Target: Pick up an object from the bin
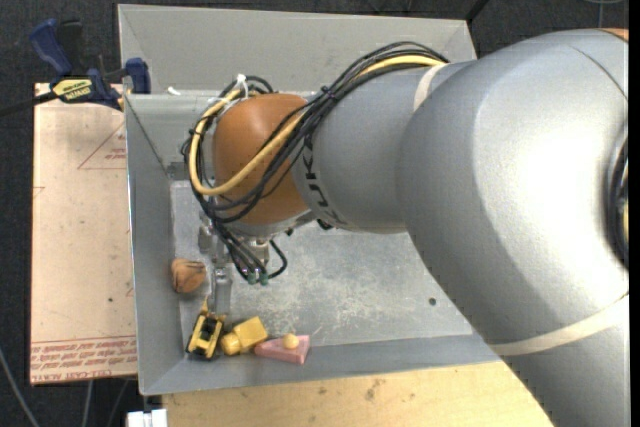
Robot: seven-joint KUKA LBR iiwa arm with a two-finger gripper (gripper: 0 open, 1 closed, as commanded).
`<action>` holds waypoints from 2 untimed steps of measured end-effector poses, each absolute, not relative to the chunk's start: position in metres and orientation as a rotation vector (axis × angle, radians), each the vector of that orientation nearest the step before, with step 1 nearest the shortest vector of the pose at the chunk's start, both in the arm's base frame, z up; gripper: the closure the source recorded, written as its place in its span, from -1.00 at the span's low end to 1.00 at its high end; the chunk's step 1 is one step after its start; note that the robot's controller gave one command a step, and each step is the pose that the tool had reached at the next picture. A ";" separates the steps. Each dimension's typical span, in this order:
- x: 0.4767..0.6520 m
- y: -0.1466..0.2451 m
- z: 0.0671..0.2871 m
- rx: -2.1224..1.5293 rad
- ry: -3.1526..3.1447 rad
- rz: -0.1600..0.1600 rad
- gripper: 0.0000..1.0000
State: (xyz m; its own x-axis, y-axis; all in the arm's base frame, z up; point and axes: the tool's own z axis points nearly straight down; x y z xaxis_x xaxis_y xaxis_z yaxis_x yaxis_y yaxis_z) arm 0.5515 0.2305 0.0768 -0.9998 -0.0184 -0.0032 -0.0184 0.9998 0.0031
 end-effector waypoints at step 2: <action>0.550 0.243 0.077 0.107 3.137 0.011 1.00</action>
Offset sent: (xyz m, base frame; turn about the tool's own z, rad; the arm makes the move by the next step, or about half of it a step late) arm 0.0000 0.0000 0.0000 0.0000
